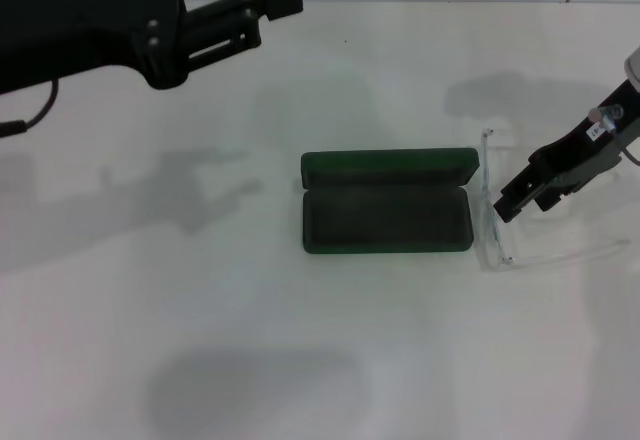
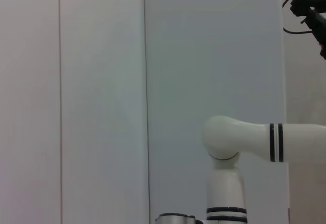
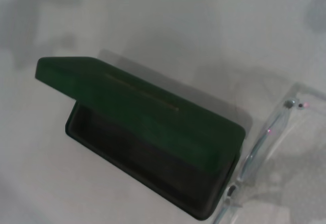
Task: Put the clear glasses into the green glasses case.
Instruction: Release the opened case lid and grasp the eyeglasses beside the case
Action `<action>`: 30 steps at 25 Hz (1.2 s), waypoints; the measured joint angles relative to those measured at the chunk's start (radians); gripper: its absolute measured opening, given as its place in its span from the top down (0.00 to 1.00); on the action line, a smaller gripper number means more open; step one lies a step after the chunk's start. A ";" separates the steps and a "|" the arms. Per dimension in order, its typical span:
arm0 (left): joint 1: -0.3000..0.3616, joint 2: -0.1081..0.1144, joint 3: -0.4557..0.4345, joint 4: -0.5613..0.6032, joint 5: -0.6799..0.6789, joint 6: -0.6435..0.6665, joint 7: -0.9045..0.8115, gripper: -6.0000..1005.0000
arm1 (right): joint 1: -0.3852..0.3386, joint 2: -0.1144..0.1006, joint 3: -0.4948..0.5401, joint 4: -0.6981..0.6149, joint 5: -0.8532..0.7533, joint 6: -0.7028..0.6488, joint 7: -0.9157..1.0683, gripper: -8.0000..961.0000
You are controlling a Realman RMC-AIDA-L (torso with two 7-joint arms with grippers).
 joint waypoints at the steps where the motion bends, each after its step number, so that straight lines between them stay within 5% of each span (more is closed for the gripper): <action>1: -0.001 0.000 0.000 -0.009 0.000 0.005 0.002 0.54 | 0.000 0.000 0.000 0.004 0.000 0.005 0.000 0.36; 30: -0.013 0.000 -0.007 -0.080 -0.009 0.027 0.092 0.54 | 0.067 0.012 0.001 0.144 -0.001 0.148 -0.011 0.44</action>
